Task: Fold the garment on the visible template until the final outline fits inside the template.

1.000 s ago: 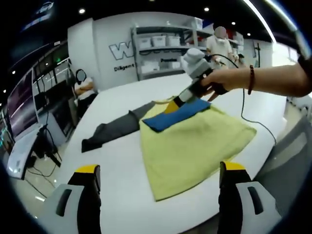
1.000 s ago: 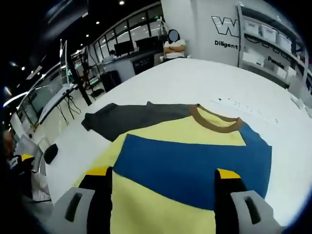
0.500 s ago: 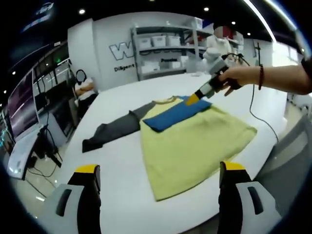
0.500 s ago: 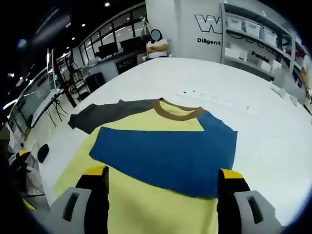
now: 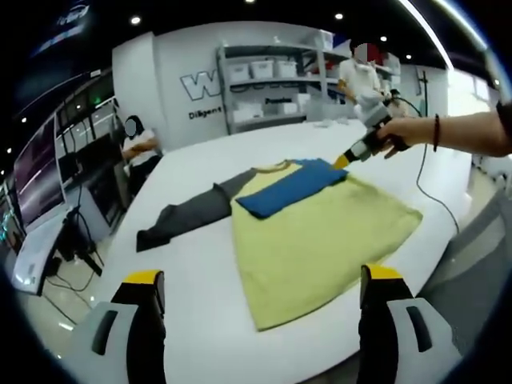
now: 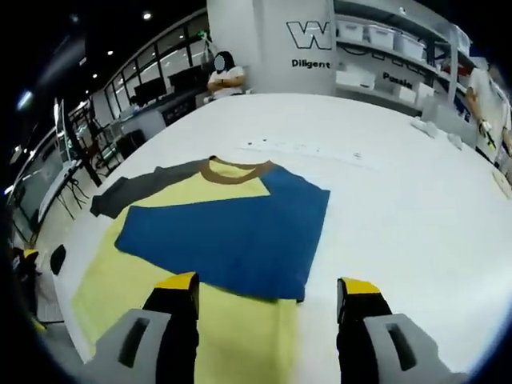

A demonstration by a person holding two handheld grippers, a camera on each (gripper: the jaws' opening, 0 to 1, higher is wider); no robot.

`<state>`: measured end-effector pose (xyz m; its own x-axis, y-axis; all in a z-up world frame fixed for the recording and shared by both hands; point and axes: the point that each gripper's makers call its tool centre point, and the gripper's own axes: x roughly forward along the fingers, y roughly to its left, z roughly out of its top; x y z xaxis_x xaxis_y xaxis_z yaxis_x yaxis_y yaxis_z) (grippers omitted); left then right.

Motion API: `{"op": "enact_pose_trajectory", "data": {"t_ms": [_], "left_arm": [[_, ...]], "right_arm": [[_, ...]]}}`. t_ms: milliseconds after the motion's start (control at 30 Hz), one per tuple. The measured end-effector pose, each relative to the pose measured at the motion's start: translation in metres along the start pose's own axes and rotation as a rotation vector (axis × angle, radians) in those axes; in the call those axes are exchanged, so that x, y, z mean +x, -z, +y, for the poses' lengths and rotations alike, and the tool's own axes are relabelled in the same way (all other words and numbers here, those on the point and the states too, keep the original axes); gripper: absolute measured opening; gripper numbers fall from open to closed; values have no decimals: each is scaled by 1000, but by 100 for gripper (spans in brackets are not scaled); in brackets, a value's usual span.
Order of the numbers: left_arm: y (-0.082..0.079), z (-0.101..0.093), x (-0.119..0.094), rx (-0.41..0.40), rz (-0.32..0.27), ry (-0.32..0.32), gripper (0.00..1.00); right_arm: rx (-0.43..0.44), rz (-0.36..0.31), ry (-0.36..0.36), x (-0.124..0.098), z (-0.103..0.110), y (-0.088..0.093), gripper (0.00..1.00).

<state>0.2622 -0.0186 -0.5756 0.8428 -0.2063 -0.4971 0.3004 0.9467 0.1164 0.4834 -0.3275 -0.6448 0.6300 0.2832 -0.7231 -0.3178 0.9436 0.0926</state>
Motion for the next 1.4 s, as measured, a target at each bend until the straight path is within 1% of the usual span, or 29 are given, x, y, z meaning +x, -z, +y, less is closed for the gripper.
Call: {"op": "enact_pose_trajectory", "data": {"t_ms": [67, 167, 200, 233, 300, 367, 400, 467, 600, 700, 767, 800, 867, 933, 1033, 1100, 1133, 1267, 1300, 1400], "left_arm": [[0, 0, 0, 1, -1, -1, 99], [0, 0, 0, 5, 0, -2, 99], [0, 0, 0, 5, -2, -2, 99], [0, 0, -1, 3, -3, -2, 99], [0, 1, -1, 4, -1, -4, 99], [0, 1, -1, 5, -1, -6, 99], [0, 1, -1, 6, -2, -7, 99], [0, 1, -1, 4, -1, -8, 99], [0, 3, -1, 4, 0, -14, 99], [1, 3, -1, 4, 3, -16, 99], [1, 3, -1, 4, 8, -15, 99], [1, 3, -1, 6, 9, -16, 99], [1, 3, -1, 6, 9, -19, 99], [2, 3, -1, 4, 13, -20, 99], [1, 4, -2, 6, 11, -26, 99], [-2, 9, -3, 4, -7, -53, 99], [-3, 9, -4, 0, -12, -54, 99], [-2, 9, -3, 4, -3, -52, 98], [-1, 9, -3, 6, -2, -51, 98], [0, 8, -3, 9, 2, -46, 98]], "right_arm": [[11, -1, 10, 0, -4, 3, 53], [50, 11, 25, -5, -4, 15, 46], [62, 16, 30, -5, -5, 17, 42], [76, 20, 37, -2, -10, 18, 38], [97, 29, 42, 0, -12, 20, 31], [121, 26, 35, 3, -12, 19, 26], [125, 28, 38, 5, -13, 19, 25], [106, 40, 53, 9, -15, 20, 23], [85, 49, 64, 14, -14, 22, 15], [52, 63, 89, 17, -15, 24, 13], [29, 84, 89, 19, -12, 27, 10], [27, 83, 89, 20, -11, 27, 8], [-6, 96, 98, 21, -10, 28, 7], [-22, 93, 108, 19, -7, 28, 5], [-26, 92, 106, 18, -8, 28, 3], [-21, 90, 96, 16, -8, 28, 1], [-28, 93, 90, 14, -8, 29, 1], [-33, 96, 101, 6, -15, 32, 1], [-40, 99, 101, 9, -21, 30, 1], [-50, 107, 92, 10, -28, 31, 1]]}}
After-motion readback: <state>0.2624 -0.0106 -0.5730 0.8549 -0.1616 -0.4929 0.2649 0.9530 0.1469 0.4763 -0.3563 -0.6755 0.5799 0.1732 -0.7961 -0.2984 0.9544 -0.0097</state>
